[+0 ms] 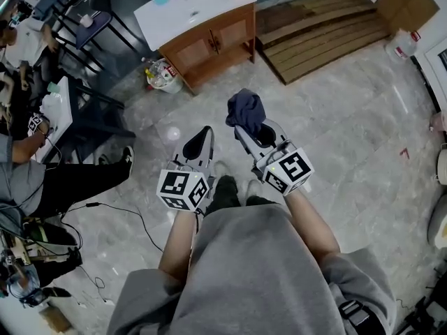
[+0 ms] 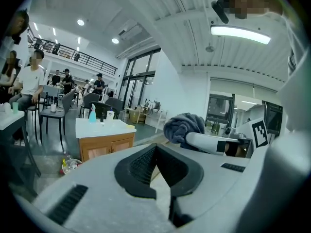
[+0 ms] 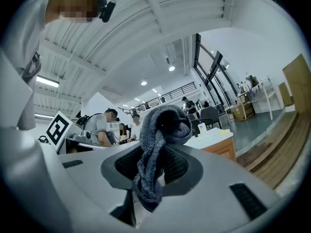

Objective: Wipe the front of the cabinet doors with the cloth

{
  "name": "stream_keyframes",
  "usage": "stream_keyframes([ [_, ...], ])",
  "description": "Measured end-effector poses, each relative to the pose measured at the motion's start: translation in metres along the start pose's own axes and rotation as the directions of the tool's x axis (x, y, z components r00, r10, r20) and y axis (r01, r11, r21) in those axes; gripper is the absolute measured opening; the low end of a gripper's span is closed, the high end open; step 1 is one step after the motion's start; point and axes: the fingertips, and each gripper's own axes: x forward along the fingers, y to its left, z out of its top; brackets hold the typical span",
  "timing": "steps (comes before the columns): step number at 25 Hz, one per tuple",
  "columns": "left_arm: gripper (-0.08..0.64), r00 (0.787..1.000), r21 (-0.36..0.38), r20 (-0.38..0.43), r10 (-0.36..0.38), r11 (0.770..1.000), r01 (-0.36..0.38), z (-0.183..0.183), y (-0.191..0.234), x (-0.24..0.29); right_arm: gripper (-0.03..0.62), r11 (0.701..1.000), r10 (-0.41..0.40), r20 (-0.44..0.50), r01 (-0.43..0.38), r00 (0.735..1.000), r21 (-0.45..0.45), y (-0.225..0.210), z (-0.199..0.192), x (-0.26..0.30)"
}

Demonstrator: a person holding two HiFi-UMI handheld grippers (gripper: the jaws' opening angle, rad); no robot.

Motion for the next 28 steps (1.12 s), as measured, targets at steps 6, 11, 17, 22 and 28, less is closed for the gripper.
stream_keyframes([
  [6,0.007,1.0,-0.021,0.0,0.022,1.0,-0.022,0.003,0.044,0.019,0.095,1.0,0.013,-0.033,-0.014,0.999,-0.02,-0.011,-0.012,0.043],
  [11,0.007,1.0,-0.035,-0.007,0.006,0.999,-0.006,0.011,0.086,0.036,0.095,1.0,0.003,-0.049,-0.004,0.999,-0.018,-0.018,-0.017,0.089],
  [17,0.007,0.999,-0.048,-0.024,-0.037,0.998,0.036,0.021,0.136,0.052,0.095,1.0,-0.023,-0.053,0.022,0.998,-0.019,-0.021,-0.018,0.146],
  [22,0.008,0.998,-0.065,-0.033,-0.058,0.996,0.056,0.029,0.178,0.063,0.095,0.999,-0.049,-0.064,0.048,0.997,-0.026,-0.023,-0.021,0.188],
  [28,0.007,0.995,-0.084,-0.047,-0.088,0.993,0.084,0.032,0.207,0.08,0.095,0.996,-0.083,-0.071,0.08,0.994,-0.042,-0.031,-0.026,0.216],
])
